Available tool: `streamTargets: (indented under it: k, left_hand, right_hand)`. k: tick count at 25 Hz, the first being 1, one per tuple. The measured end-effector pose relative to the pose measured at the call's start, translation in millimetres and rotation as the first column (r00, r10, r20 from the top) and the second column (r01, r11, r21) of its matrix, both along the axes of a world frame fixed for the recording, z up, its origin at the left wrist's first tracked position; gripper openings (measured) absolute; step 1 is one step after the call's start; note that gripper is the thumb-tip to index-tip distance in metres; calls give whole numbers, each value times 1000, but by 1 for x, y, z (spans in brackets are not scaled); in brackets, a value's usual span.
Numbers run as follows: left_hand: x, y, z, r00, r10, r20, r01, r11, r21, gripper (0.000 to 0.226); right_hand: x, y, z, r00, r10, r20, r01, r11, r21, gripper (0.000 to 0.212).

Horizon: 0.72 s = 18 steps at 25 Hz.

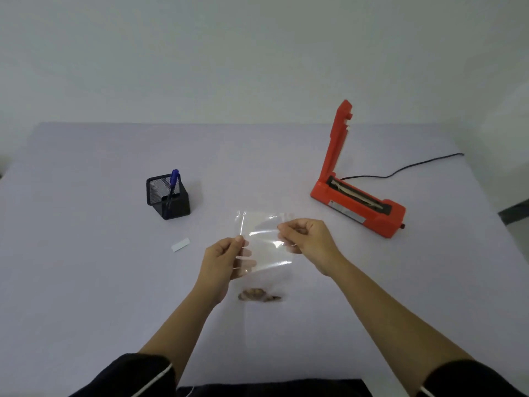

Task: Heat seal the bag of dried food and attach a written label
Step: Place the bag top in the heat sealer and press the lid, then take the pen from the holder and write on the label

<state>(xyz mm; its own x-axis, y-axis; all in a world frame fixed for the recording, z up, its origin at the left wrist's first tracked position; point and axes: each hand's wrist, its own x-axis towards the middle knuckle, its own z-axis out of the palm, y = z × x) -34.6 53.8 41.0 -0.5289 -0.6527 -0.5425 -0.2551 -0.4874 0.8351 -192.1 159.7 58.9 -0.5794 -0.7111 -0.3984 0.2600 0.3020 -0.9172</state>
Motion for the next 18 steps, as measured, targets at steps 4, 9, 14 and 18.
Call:
streamTargets:
  k: [4, 9, 14, 18]
  left_hand:
    - [-6, -8, -28, 996, 75, 58, -78, 996, 52, 25]
    - [-28, -30, -59, 971, 100, 218, -86, 994, -70, 26]
    - [-39, -51, -90, 927, 60, 370, 35, 969, -244, 35]
    - [-44, -59, -99, 889, 41, 456, 180, 884, -431, 23]
  right_hand:
    - [1, -21, -40, 998, -69, 7, 68, 992, 102, 8]
    - [-17, -52, -79, 997, -72, -34, 77, 983, 167, 13]
    - [-40, -72, -106, 978, 63, -199, -9, 965, 263, 6]
    - [-48, -75, -120, 901, 170, -399, -22, 936, 350, 14]
